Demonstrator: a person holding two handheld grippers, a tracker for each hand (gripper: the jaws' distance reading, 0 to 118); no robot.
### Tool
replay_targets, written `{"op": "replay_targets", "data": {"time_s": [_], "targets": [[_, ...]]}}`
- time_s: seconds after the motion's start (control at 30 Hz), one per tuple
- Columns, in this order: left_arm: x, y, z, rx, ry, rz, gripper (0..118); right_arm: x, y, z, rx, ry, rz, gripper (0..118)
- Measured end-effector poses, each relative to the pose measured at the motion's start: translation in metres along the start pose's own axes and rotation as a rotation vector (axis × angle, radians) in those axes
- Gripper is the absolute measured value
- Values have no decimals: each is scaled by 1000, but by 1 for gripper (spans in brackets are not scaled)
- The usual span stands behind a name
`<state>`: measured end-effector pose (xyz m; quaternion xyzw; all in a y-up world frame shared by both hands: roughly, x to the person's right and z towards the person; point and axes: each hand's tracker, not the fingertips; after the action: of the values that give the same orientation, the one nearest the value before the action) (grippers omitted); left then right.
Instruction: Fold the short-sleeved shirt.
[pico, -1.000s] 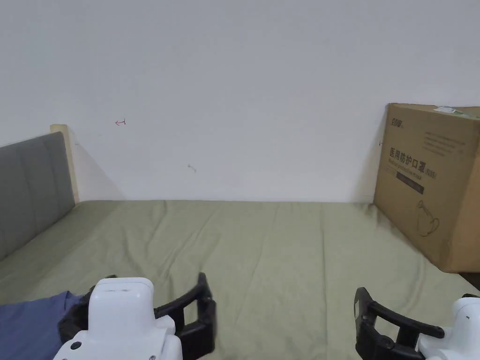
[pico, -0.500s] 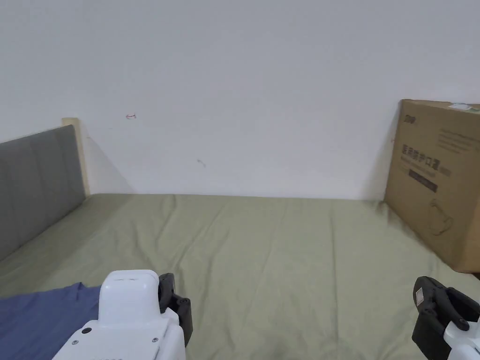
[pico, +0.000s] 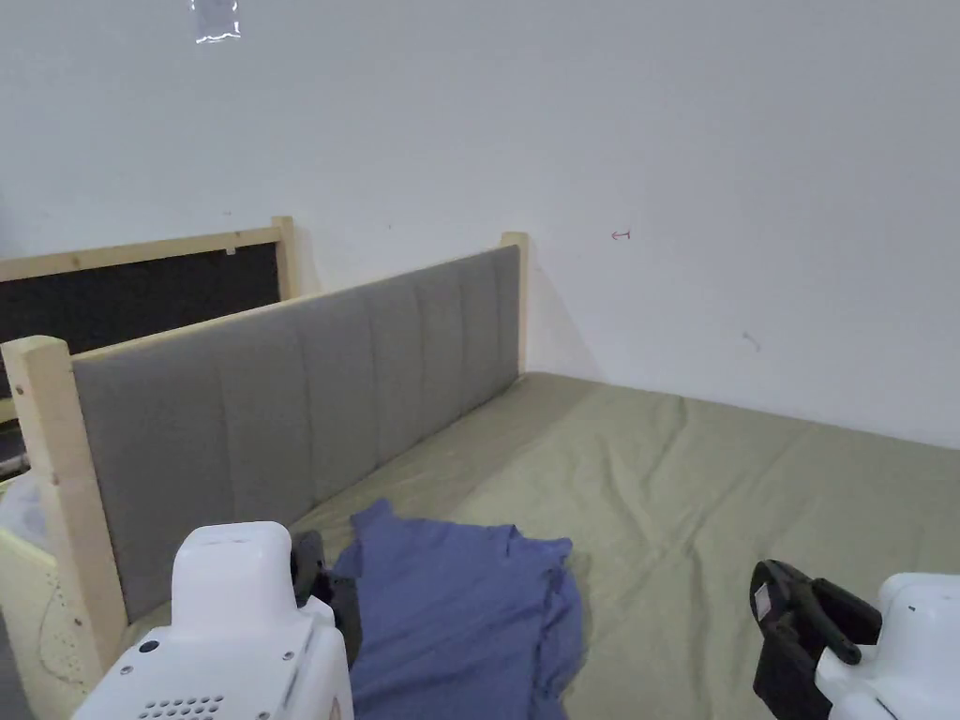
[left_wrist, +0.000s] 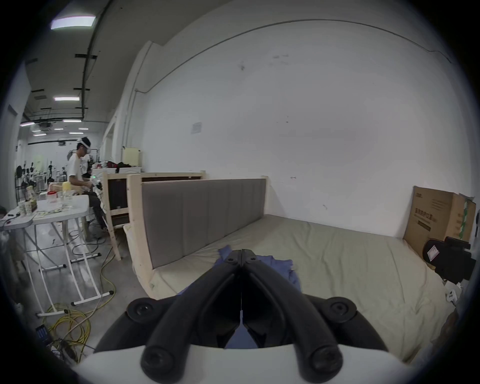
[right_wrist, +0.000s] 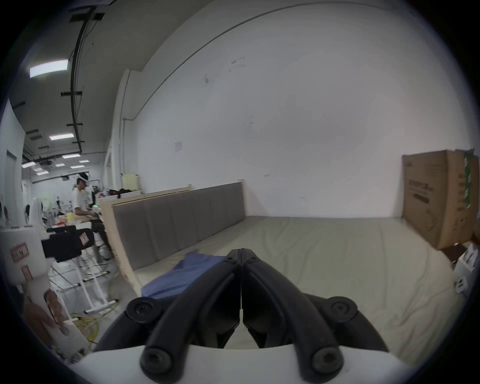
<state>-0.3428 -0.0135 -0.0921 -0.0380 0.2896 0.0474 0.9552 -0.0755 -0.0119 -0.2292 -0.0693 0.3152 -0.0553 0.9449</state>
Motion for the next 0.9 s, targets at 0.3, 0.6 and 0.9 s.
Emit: {"op": "replay_targets", "data": {"time_s": [0.3,0.6,0.9], "targets": [[44,27,-83,-231,-214,-115,0,39,2,23,-42,-100,72,0],[95,-70,-315,-924,-371,-43,11,107,-22,19,-247,-190,8,0],[130,-171,-419,-1105,-379,-122,111,174,-52,-22,-393,-304,-161,0]]}}
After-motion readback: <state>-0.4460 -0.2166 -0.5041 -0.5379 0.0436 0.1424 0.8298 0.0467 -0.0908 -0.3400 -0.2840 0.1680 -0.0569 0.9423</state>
